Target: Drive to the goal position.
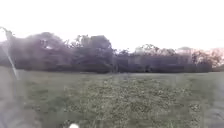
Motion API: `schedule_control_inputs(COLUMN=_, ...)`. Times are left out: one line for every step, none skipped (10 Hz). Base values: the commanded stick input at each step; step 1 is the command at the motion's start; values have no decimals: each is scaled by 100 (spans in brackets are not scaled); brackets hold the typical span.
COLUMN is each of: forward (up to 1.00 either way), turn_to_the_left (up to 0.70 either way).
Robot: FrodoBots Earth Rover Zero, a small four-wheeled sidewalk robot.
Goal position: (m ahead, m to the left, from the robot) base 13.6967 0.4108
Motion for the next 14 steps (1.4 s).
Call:
schedule_control_inputs(forward=85, turn_to_the_left=0)
schedule_control_inputs(forward=85, turn_to_the_left=0)
schedule_control_inputs(forward=85, turn_to_the_left=0)
schedule_control_inputs(forward=85, turn_to_the_left=0)
schedule_control_inputs(forward=85, turn_to_the_left=-4)
schedule_control_inputs(forward=85, turn_to_the_left=-33)
schedule_control_inputs(forward=85, turn_to_the_left=-34)
schedule_control_inputs(forward=85, turn_to_the_left=-34)
schedule_control_inputs(forward=85, turn_to_the_left=-34)
schedule_control_inputs(forward=85, turn_to_the_left=-34)
schedule_control_inputs(forward=85, turn_to_the_left=-20)
schedule_control_inputs(forward=85, turn_to_the_left=0)
schedule_control_inputs(forward=85, turn_to_the_left=0)
schedule_control_inputs(forward=85, turn_to_the_left=0)
